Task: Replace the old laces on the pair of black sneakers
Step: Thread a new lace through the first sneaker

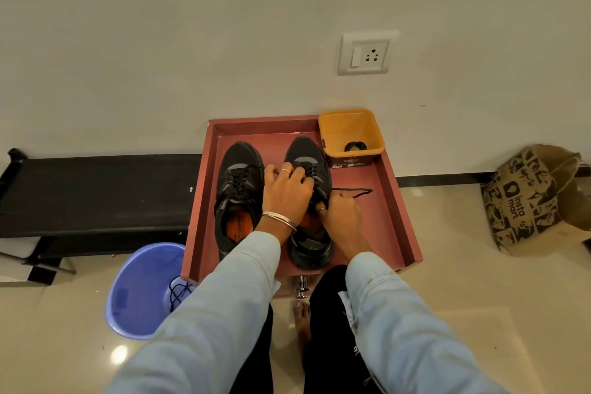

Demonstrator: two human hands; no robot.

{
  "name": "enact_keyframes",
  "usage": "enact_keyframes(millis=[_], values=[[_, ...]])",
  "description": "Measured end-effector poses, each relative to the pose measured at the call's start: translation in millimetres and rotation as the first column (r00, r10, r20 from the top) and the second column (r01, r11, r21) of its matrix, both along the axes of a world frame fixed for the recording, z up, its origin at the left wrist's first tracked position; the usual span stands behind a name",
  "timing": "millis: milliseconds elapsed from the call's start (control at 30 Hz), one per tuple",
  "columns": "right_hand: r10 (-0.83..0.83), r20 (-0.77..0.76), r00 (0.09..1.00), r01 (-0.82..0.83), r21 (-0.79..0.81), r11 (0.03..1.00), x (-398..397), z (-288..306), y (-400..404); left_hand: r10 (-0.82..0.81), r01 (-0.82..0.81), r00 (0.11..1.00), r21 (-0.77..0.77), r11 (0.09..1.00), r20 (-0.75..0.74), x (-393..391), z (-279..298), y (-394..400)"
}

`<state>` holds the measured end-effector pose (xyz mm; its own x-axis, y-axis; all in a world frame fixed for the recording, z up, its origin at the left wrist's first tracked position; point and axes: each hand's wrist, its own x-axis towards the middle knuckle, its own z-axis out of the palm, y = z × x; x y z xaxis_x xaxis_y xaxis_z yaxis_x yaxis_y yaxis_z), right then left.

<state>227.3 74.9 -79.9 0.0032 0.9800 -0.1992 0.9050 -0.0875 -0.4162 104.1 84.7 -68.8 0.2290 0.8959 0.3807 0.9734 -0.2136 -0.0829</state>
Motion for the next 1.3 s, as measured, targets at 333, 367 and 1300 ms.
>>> enact_keyframes(millis=[333,367,1300], values=[[-0.006,-0.062,0.998,0.004,-0.031,1.0,0.5,-3.9,1.9,0.441,-0.395,0.729,-0.204,0.896,0.523,0.1,16.2,-12.3],[-0.003,-0.063,0.998,0.001,-0.032,0.999,0.9,-4.1,1.9,0.357,-0.329,0.836,-0.14,0.934,0.418,3.9,11.4,-13.6],[-0.009,-0.146,0.989,0.005,-0.028,1.0,3.2,-6.7,1.0,0.053,-0.062,0.997,-0.154,0.986,-0.063,14.6,5.0,-6.8]])
